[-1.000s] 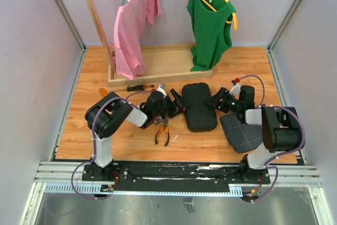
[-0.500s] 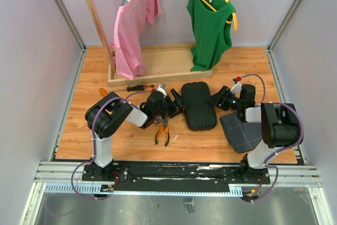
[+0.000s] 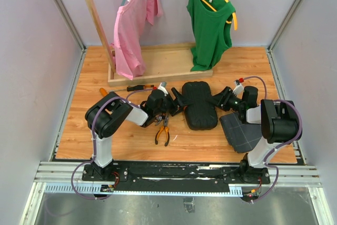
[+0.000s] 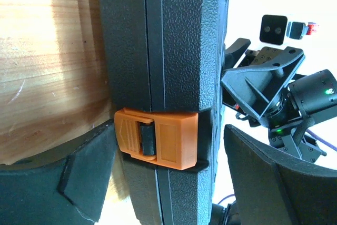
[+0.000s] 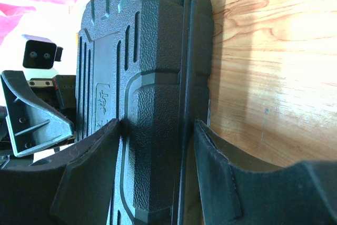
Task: Sort the tools into containers
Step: Open the storage box at the center of the board.
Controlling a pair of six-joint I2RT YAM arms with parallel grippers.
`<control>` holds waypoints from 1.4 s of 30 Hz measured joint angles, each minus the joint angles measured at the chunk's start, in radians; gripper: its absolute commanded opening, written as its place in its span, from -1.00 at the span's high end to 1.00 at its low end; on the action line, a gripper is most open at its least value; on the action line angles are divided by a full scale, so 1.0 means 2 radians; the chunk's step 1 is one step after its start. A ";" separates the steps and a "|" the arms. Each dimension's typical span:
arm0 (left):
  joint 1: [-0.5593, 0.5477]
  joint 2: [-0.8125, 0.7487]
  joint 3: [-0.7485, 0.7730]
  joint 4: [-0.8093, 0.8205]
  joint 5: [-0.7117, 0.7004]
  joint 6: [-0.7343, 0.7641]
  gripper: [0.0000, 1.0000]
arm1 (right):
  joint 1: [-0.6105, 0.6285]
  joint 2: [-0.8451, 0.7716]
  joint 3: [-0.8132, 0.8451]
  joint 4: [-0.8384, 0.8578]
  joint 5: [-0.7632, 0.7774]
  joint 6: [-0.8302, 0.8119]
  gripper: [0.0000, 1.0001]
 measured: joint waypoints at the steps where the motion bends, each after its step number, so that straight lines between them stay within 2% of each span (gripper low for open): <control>1: 0.000 0.000 0.000 -0.001 0.000 0.000 -0.53 | 0.000 0.000 0.000 0.000 0.000 0.001 0.02; 6: 0.001 0.000 0.000 -0.007 0.000 0.002 -0.31 | -0.001 -0.002 0.000 -0.001 0.000 0.003 0.01; 11: 0.001 0.000 0.000 -0.009 0.000 0.000 -0.19 | -0.001 -0.006 -0.001 -0.007 0.004 0.001 0.01; 27: -0.003 -0.021 0.040 -0.111 -0.017 0.032 -0.06 | -0.001 -0.023 0.000 -0.032 0.021 -0.007 0.01; 42: -0.011 -0.036 0.083 -0.219 -0.063 0.078 -0.10 | 0.001 -0.031 0.002 -0.044 0.037 -0.013 0.00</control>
